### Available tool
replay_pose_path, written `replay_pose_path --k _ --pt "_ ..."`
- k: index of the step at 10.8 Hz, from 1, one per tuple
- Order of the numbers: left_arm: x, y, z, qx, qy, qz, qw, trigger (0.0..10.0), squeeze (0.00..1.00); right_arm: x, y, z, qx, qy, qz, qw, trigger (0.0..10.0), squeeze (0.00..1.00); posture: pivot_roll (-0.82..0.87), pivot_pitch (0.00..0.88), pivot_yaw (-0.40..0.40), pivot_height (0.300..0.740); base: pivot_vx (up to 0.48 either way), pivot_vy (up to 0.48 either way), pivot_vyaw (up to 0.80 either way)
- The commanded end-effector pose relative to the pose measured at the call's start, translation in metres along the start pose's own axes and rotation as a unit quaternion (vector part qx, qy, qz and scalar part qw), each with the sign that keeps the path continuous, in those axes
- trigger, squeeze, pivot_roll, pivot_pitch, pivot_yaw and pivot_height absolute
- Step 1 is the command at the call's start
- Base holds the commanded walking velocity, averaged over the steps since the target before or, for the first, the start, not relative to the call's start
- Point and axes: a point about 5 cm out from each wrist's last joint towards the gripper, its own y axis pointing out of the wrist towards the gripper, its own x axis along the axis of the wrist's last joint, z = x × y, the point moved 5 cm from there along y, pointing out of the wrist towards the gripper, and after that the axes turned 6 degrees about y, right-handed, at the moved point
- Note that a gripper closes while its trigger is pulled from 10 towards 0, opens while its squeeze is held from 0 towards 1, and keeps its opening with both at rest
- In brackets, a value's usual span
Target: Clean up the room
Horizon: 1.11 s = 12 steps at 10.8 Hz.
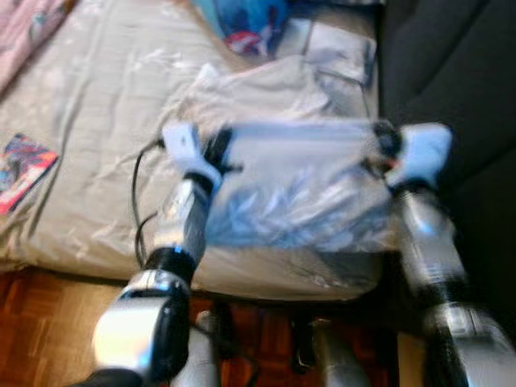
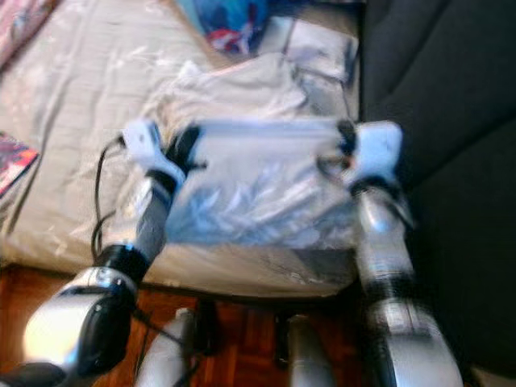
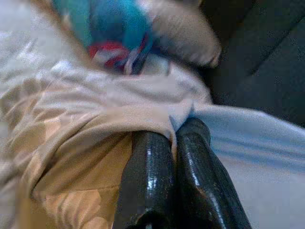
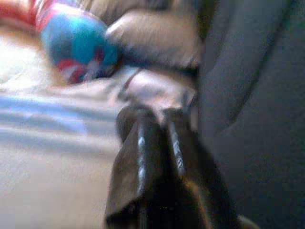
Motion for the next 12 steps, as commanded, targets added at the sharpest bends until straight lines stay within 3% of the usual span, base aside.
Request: replay_pose_path --k 1,2,3,4,5,6,7,8,9,10,12 --pt "0.034 -0.005 0.019 0.011 -0.004 -0.072 0.997 10.0 0.0 0.028 -0.032 -0.058 -0.12 -0.013 -0.061 0.991 0.0 0.0 -0.01 0.364 -0.009 0.691 0.0 0.0 0.0" --pt "0.029 -0.009 0.005 -0.038 -0.008 -0.06 0.997 10.0 0.0 0.022 -0.057 -0.056 -0.131 -0.017 -0.053 0.99 0.0 0.0 -0.01 0.368 -0.007 0.691 0.0 0.0 0.0" --pt "0.004 -0.024 -0.007 -0.102 -0.004 0.002 0.995 10.0 0.0 -0.023 -0.097 -0.043 -0.128 -0.002 0.037 0.991 0.0 0.0 -0.01 0.37 -0.003 0.691 0.0 0.0 0.0" --pt "-0.024 -0.041 -0.004 -0.118 0.02 0.06 0.991 10.0 0.0 -0.07 -0.129 -0.028 -0.117 0.032 0.136 0.983 0.0 0.0 -0.01 0.37 0.003 0.691 0.0 0.0 0.0" --pt "-0.047 -0.059 0.014 -0.087 0.028 0.111 0.99 10.0 0.0 -0.108 -0.156 -0.017 -0.108 0.044 0.226 0.967 0.0 0.0 0.0 0.37 0.006 0.691 0.0 0.0 0.0" --pt "-0.065 -0.075 0.031 -0.058 0.047 0.155 0.985 10.0 0.0 -0.139 -0.177 -0.01 -0.106 0.048 0.314 0.942 0.0 0.0 0.0 0.37 0.006 0.691 0.0 0.0 0.0" --pt "-0.076 -0.089 0.042 -0.041 0.064 0.188 0.979 10.0 0.0 -0.157 -0.195 -0.008 -0.113 0.046 0.371 0.921 0.0 0.0 0.01 0.366 0.005 0.691 0.0 0.0 0.0" --pt "-0.086 -0.1 0.054 -0.018 0.081 0.221 0.972 10.0 0.0 -0.164 -0.198 -0.004 -0.116 0.074 0.382 0.914 0.0 0.0 0.01 0.366 0.005 0.691 0.0 0.0 0.0" --pt "-0.093 -0.107 0.066 0.009 0.104 0.244 0.964 10.0 0.0 -0.168 -0.192 0.005 -0.087 0.089 0.386 0.914 7.3 0.0 0.02 0.366 0.004 0.691 0.0 0.0 0.0" --pt "-0.097 -0.112 0.076 0.041 0.116 0.259 0.958 10.0 0.0 -0.168 -0.185 0.013 -0.058 0.093 0.387 0.915 10.0 0.0 0.01 0.366 0.0 0.691 0.0 0.0 0.0" --pt "-0.108 -0.126 0.094 0.118 0.145 0.297 0.936 10.0 0.0 -0.173 -0.173 0.025 -0.004 0.096 0.404 0.91 10.0 0.0 0.02 0.366 -0.008 0.691 0.0 0.0 0.0"
